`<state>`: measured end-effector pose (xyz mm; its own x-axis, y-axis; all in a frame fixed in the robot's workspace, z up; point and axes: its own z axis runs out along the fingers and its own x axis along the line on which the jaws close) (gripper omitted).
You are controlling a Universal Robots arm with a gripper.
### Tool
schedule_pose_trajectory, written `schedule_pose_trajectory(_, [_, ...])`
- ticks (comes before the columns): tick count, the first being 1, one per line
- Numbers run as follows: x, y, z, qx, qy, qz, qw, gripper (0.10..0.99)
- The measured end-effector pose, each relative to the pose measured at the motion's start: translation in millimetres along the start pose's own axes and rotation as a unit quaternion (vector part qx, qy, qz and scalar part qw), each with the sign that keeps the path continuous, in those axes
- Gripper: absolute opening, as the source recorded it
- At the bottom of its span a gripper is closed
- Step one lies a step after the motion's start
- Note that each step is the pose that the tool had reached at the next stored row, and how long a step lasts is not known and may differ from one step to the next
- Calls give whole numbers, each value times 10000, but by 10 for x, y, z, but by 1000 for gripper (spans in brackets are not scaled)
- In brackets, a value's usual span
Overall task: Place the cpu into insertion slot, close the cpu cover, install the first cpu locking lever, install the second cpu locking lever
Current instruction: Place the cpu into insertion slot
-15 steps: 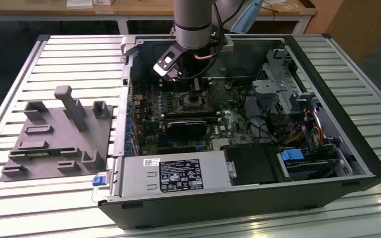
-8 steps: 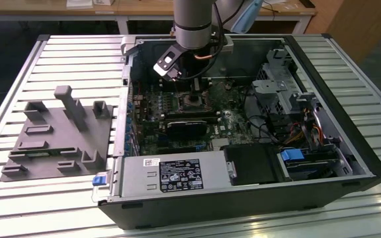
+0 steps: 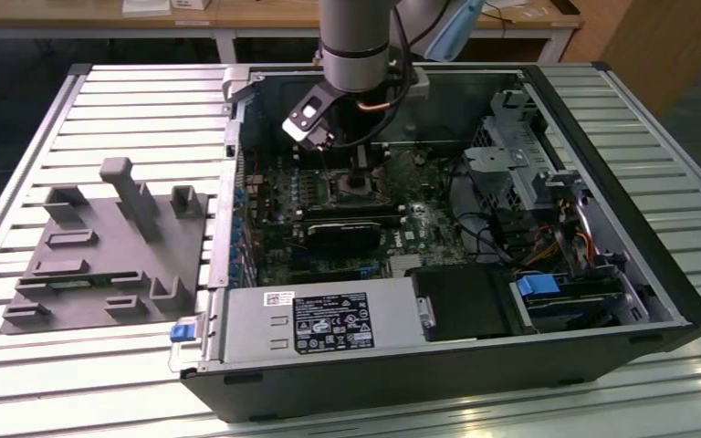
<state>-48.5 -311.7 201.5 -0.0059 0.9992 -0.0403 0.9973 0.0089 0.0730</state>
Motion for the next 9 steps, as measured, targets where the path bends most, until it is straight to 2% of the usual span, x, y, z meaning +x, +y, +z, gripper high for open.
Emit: schedule_pose_trajectory(9, [0, -3, 25, 2, -3, 0, 10000, 102])
